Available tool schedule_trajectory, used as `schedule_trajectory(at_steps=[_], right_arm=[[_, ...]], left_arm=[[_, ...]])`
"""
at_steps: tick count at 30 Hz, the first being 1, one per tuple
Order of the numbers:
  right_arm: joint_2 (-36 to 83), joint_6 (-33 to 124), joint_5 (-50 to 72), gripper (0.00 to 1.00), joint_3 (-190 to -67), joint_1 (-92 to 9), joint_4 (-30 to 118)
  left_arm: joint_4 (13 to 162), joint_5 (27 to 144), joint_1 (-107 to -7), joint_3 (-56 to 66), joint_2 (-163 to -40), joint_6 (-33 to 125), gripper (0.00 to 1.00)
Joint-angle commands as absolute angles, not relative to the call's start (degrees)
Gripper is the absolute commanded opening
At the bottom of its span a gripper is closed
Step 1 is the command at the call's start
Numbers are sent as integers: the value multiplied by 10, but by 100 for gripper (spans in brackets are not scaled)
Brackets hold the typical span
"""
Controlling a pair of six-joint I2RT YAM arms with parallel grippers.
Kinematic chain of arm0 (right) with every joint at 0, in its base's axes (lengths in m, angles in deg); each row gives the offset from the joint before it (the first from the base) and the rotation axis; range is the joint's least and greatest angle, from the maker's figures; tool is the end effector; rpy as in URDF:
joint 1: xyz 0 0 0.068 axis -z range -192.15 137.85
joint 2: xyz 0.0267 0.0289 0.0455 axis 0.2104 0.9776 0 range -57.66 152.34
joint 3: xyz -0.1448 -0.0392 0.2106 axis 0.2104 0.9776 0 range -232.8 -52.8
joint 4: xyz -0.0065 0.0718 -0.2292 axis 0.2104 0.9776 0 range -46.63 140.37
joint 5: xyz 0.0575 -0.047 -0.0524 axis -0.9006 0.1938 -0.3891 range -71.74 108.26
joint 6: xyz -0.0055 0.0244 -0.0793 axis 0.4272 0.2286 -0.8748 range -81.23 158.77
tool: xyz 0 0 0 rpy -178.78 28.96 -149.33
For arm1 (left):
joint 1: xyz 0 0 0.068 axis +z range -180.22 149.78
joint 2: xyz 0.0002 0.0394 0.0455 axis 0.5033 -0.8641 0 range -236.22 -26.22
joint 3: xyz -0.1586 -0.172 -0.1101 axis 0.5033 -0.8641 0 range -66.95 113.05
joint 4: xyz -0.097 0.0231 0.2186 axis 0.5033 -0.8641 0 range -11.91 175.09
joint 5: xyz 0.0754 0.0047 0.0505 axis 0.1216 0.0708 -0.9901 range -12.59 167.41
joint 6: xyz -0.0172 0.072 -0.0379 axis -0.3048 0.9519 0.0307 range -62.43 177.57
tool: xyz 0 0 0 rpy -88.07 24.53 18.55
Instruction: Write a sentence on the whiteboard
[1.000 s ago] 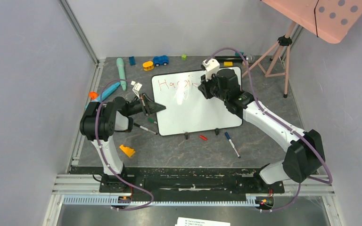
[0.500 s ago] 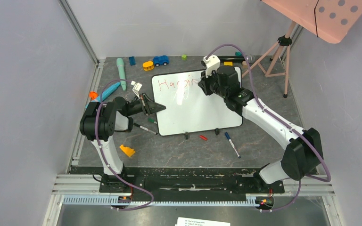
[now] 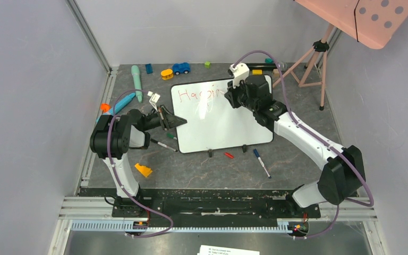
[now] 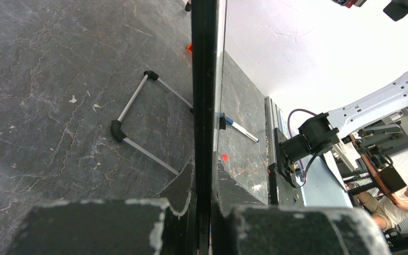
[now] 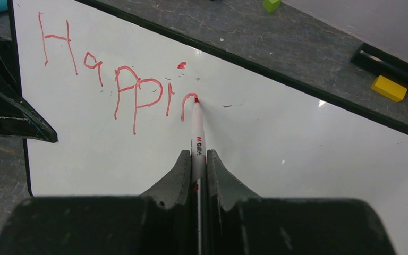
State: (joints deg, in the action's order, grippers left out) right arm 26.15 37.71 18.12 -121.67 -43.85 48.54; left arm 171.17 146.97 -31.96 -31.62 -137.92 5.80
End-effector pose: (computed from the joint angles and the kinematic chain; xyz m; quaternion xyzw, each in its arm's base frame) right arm 0.3070 0.1899 0.3115 -0.2319 0.7862 0.1523 0.5521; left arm 0.3185 -0.0777 0.1600 0.1713 0.6642 -0.6110 0.3952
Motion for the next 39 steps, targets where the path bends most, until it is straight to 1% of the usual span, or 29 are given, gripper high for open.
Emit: schedule_trajectory(at_steps=[1,9,16,18,26,39], right_arm=[[243,376,194,0,-1193,-432,492],[228,387,184,0,-1159,-432,483],[222,384,184,0,-1192,-432,494],[216,383,163,0,-1203,-432,499],[188,386,154,0,-1214,-431,499],[228,382,172,0,-1238,-427,504]], left_arm=[[1743,1479,-326,-321,-1374,111,2],[1743,1477,-325,-321,-1374,110,2],[1743,1478,-325,-321,-1375,110,2],[1743,1478,-325,-321,-1375,110,2],[1743,1479,-326,-320,-1376,109,2],[1743,1478,-326,-321,-1375,110,2]])
